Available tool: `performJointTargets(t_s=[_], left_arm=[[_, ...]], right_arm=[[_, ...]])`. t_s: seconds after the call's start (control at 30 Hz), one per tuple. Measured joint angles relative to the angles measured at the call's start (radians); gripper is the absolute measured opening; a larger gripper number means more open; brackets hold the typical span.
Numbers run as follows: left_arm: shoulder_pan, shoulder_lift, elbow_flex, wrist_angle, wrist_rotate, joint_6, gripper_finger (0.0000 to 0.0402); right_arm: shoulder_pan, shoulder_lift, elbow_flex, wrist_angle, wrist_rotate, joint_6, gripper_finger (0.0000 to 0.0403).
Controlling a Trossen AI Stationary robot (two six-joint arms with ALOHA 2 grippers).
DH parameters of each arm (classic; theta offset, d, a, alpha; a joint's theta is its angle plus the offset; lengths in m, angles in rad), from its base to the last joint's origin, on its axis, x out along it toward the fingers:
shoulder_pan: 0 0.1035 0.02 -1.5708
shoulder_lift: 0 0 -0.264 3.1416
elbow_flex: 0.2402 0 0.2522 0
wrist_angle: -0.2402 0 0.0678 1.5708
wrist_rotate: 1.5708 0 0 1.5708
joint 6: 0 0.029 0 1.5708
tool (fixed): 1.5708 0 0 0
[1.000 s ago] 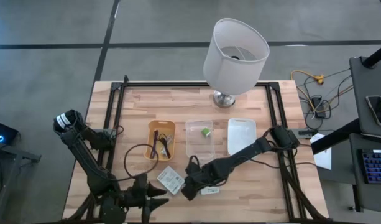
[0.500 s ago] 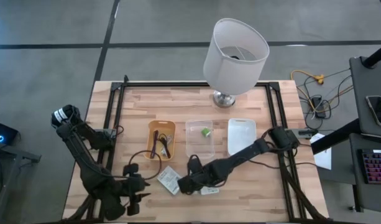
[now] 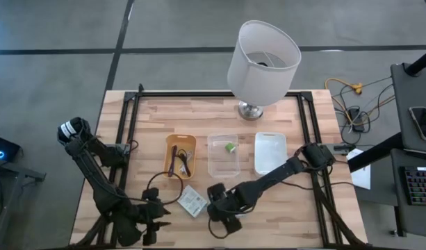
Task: Pick and place items into bin
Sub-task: Put the white charger adapter into the white transparent bin
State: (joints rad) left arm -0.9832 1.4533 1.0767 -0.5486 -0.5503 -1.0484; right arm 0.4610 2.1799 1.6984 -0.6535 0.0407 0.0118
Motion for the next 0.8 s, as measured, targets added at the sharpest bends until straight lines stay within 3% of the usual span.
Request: performJointTargets(t_s=[0.27, 0.63, 0.8], left_arm=[[0.002, 0.020, -0.002, 0.026, -0.065, -0.156, 0.0144], [0.005, 0.020, -0.002, 0.044, -0.113, -0.231, 0.0144], [0.016, 0.020, -0.002, 0.045, -0.113, -0.233, 0.0144]], right_arm=[[-0.003, 0.000, 0.061, -0.020, 0.094, -0.567, 0.0221], [-0.002, 0.003, 0.016, -0.076, 0.054, -0.691, 0.0289], [0.000, 0.003, 0.014, -0.067, 0.026, -0.753, 0.0299]])
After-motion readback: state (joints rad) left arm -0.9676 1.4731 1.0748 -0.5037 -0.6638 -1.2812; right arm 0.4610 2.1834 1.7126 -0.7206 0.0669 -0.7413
